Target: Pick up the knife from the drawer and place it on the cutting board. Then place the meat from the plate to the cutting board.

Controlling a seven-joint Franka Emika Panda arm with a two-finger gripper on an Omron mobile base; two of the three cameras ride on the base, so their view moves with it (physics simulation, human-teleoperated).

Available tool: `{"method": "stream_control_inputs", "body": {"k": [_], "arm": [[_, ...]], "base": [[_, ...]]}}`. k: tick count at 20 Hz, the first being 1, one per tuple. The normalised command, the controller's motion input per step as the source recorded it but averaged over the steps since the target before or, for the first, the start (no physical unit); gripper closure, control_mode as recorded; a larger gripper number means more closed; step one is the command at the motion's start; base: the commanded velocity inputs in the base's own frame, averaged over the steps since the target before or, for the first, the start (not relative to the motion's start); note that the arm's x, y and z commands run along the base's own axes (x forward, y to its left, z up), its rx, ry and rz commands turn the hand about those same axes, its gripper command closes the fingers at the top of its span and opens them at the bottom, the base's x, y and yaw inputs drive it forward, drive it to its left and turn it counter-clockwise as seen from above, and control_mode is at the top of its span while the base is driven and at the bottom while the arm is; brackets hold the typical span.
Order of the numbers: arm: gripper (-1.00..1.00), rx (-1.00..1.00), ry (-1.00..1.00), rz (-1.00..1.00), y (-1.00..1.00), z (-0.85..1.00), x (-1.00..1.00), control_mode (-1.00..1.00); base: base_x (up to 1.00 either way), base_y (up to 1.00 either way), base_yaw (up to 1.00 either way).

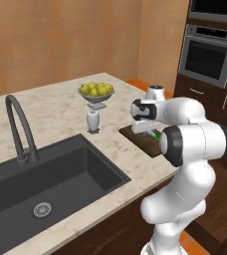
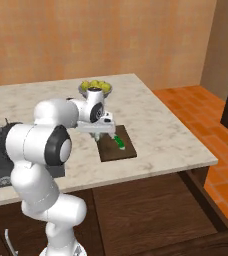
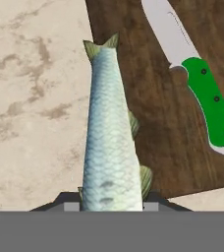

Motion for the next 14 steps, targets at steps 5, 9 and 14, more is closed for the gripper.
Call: {"method": "stream_control_inputs", "body": {"k": [5, 9, 14], "arm": [[1.0, 0.0, 0.01, 0.13, -0.04, -0.56, 0.6, -1.0], [1.0, 0.0, 0.0, 0.12, -0.11, -0.33, 0.55, -1.0], [1.0, 0.0, 0.0, 0.09, -0.21, -0.3, 0.37, -1.0]], "base": [[0.0, 0.0, 0.0], [0.0, 0.0, 0.0], [0.0, 0.0, 0.0]]}}
